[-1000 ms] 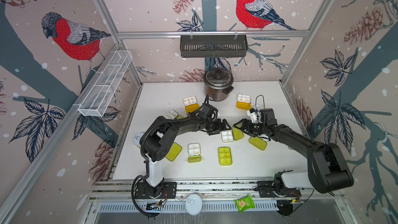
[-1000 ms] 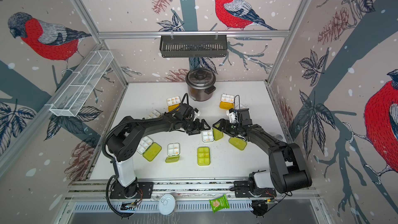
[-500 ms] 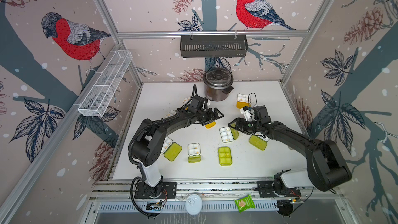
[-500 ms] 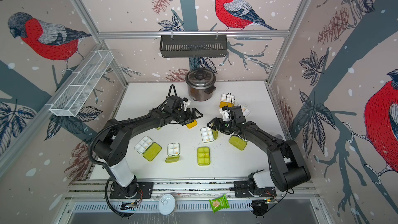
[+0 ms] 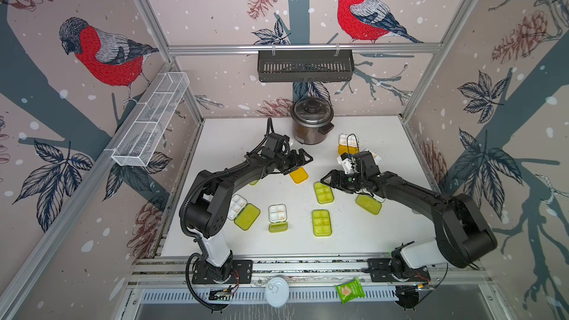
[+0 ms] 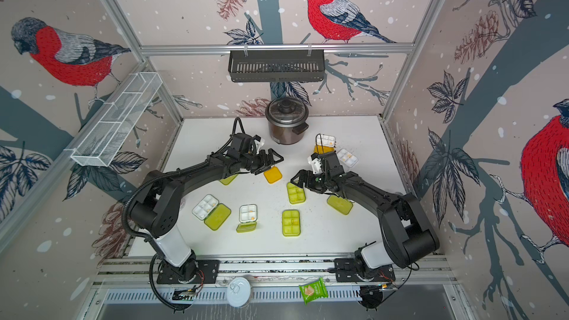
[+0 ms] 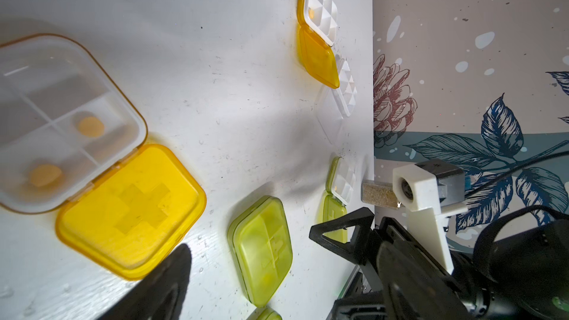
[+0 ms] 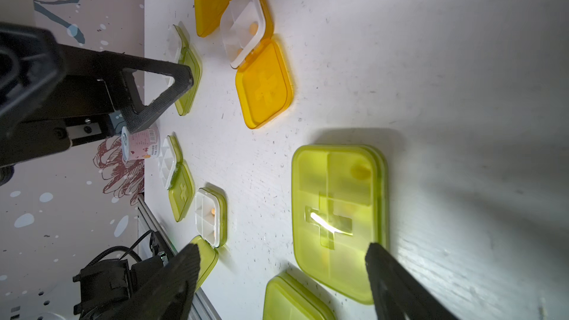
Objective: Close pillboxes
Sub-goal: Close the lid on the pillbox.
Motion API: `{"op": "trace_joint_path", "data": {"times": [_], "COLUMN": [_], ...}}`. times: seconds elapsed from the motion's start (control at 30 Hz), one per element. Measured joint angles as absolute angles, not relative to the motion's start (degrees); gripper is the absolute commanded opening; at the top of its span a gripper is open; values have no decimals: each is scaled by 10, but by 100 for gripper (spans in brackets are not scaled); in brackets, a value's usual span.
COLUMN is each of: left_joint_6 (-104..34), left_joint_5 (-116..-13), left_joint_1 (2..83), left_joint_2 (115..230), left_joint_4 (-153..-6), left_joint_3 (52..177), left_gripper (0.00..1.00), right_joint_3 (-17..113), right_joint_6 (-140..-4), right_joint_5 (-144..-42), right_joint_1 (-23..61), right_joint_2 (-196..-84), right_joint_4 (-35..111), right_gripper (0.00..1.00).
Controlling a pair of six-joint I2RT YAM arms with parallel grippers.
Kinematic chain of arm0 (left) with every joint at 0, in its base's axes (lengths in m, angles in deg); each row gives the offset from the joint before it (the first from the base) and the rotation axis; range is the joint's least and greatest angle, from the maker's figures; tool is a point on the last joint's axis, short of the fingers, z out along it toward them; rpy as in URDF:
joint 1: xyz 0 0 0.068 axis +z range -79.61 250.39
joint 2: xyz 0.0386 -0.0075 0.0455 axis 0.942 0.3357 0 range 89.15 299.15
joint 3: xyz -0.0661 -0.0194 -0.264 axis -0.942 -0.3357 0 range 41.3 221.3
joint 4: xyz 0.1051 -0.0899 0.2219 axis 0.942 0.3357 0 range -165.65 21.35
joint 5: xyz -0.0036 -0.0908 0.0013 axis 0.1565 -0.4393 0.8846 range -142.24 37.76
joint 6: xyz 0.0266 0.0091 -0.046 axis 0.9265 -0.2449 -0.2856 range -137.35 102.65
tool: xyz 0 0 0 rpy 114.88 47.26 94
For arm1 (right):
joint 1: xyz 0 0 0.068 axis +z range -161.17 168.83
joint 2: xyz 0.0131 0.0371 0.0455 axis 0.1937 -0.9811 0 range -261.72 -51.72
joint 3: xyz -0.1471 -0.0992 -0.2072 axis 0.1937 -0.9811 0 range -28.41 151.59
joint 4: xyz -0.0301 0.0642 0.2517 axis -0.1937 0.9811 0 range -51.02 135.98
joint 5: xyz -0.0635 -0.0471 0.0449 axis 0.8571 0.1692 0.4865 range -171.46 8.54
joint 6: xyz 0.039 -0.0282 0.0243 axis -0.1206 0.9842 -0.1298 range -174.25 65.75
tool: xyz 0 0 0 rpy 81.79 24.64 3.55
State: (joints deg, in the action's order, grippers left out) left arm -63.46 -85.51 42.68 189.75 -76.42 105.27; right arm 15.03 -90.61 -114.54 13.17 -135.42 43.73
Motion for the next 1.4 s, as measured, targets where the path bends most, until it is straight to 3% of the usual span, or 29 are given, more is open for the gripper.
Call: {"op": "trace_joint_path", "data": {"times": [0.23, 0.7, 1.4], "left_joint_6": [-635, -635, -641], "left_joint_5": [-855, -840, -847], "left_joint_1": [429, 457, 458], "left_joint_2": [1897, 1884, 1886], "left_joint_4": [-764, -762, -764], "left_joint_3": [1053, 1050, 1050], "left_gripper": [93, 93, 93], "right_joint_3": [186, 288, 281], "right_joint_6": [-891, -825, -815], "right_joint_5": [-1090, -862, -816], "right_joint_1": [146, 232, 256], "right_joint_2": [-1371, -1456, -1481], "right_joint_4": [484, 626, 625], "right_gripper": [86, 85, 84]}}
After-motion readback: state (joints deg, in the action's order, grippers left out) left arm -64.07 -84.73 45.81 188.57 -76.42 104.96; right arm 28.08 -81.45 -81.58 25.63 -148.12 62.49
